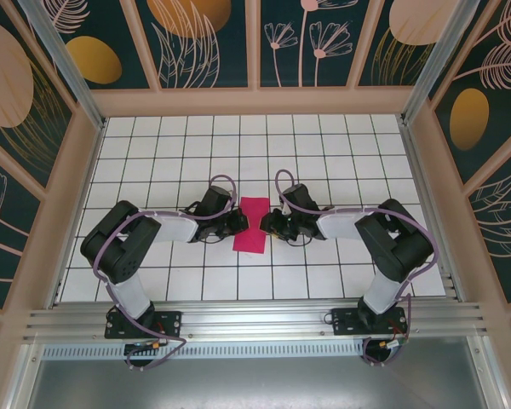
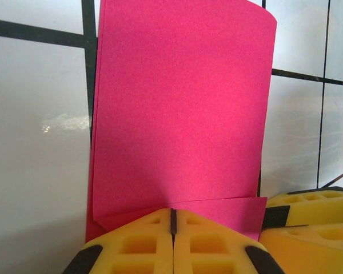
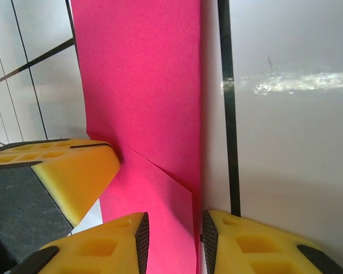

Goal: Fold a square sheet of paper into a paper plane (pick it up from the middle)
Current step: Turn over the paper at the center of the table.

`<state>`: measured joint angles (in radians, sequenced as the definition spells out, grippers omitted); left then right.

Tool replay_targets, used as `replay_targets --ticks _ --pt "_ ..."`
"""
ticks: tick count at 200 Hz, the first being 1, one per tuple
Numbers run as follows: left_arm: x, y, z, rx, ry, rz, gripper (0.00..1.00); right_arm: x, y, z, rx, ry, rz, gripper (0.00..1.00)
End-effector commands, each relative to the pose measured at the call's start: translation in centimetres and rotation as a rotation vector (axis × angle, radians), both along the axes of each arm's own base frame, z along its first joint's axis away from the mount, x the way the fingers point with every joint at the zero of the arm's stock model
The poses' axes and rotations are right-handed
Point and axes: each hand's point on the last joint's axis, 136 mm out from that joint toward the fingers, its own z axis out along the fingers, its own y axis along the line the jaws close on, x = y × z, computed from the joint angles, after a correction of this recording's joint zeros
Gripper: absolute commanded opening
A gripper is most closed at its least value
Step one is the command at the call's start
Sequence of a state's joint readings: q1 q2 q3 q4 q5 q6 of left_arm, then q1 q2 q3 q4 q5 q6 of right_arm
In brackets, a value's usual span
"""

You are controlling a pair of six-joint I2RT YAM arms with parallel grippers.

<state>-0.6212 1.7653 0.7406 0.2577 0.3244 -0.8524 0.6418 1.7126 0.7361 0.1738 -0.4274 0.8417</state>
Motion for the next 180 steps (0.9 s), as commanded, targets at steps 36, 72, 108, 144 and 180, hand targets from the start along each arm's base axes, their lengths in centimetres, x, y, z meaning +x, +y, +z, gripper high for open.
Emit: replay_targets --ticks 36,72,108,144,180 --pt "0.2 0.2 1.1 0.007 -0.043 0.012 0.10 0.7 0.4 0.0 0.019 0.005 -0.015 0.34" --pt "-0.1 0.5 0.3 0.022 -0.027 0.014 0.10 0.6 0.2 -0.4 0.019 0.017 -0.027 0.34" --pt "-0.2 0.7 -0.3 0.038 -0.015 0.016 0.09 0.4 0.9 0.5 0.072 -0.003 0.004 0.34" --pt "-0.1 0.6 -0.4 0.036 -0.013 0.016 0.08 0.4 1.4 0.7 0.085 -0.013 0.041 0.34" --pt "0.0 0.5 -0.3 0.034 -0.013 0.015 0.08 0.3 1.7 0.7 0.099 -0.015 0.061 0.34"
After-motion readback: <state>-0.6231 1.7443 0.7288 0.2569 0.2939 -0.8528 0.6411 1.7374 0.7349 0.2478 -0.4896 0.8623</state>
